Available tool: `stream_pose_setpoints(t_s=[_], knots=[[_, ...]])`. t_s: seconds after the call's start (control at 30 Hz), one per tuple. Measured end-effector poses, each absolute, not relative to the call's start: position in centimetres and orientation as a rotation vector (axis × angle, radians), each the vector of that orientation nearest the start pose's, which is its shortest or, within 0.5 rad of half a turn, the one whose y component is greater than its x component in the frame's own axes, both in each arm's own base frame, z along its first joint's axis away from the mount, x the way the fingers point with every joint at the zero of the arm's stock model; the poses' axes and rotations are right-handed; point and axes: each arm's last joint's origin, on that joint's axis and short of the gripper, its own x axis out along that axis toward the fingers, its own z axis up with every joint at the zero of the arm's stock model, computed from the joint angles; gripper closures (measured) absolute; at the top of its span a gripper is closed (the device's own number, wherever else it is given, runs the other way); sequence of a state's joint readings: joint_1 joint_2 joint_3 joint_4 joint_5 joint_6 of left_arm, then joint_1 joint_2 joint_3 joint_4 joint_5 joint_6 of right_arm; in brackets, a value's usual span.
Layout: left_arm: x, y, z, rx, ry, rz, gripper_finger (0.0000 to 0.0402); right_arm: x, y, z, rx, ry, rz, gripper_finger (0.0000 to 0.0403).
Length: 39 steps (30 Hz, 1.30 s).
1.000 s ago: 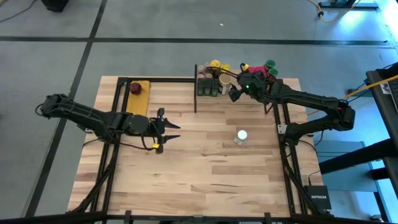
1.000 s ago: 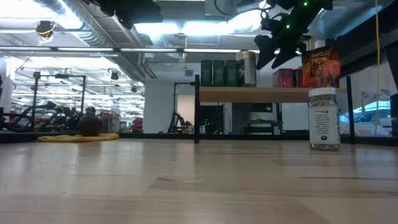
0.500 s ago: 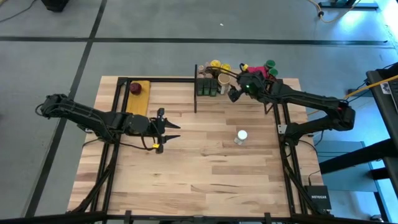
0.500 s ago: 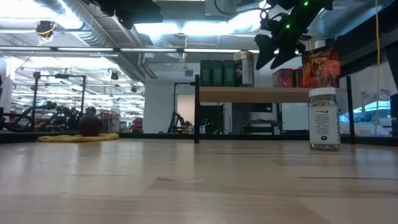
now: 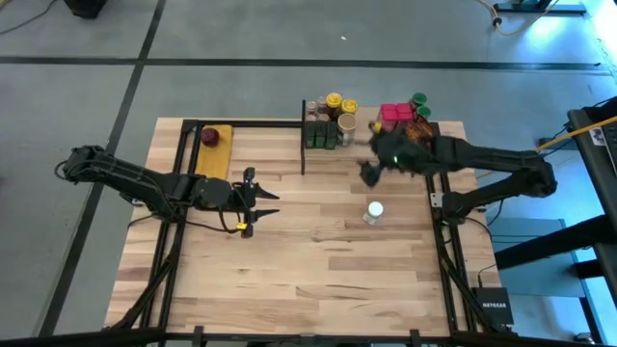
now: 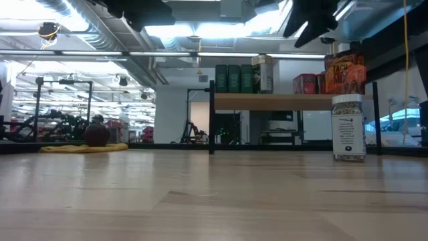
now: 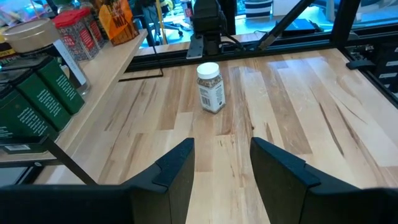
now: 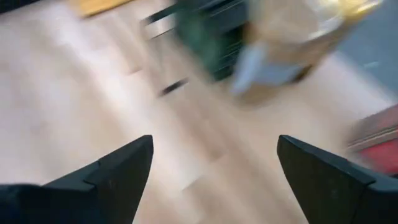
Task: Shelf spices
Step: Put the white seasoning bottle on the shelf
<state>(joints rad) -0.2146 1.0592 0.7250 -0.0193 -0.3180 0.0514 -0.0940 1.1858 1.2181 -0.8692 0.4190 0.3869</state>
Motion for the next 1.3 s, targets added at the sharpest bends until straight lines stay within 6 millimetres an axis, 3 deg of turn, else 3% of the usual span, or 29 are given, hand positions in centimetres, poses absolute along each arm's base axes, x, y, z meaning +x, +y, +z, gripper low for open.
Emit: stream_pose_setpoints(t_s=[0.2, 0.4, 0.67, 0.83, 1.07, 1.17, 1.3], knots=[[22.8, -4.0, 27.7, 0.141, 0.344, 0.094, 0.0251, 22.3, 2.0, 33.2, 0.370, 0.819, -0.484, 0.0055], [22.8, -4.0, 27.7, 0.140, 0.341, 0.094, 0.0251, 21.8, 5.0, 29.3, 0.405, 0.961, -0.498, 0.0055], [22.8, -4.0, 27.7, 0.140, 0.341, 0.095, 0.0251, 21.1, 4.7, 24.6, 0.392, 1.082, -0.600, 0.0055], [22.8, -4.0, 27.7, 0.140, 0.342, 0.094, 0.0251, 20.9, 4.1, 22.9, 0.400, 1.112, -0.643, 0.0055], [22.8, -4.0, 27.7, 0.141, 0.343, 0.094, 0.0251, 21.2, 4.3, 21.7, 0.415, 1.079, -0.572, 0.0057], [22.8, -4.0, 27.7, 0.141, 0.343, 0.094, 0.0251, 21.2, 4.3, 21.5, 0.401, 1.078, -0.569, 0.0078], [22.8, -4.0, 27.7, 0.141, 0.343, 0.094, 0.0251, 21.2, 4.3, 21.4, 0.397, 1.084, -0.569, 0.0143]])
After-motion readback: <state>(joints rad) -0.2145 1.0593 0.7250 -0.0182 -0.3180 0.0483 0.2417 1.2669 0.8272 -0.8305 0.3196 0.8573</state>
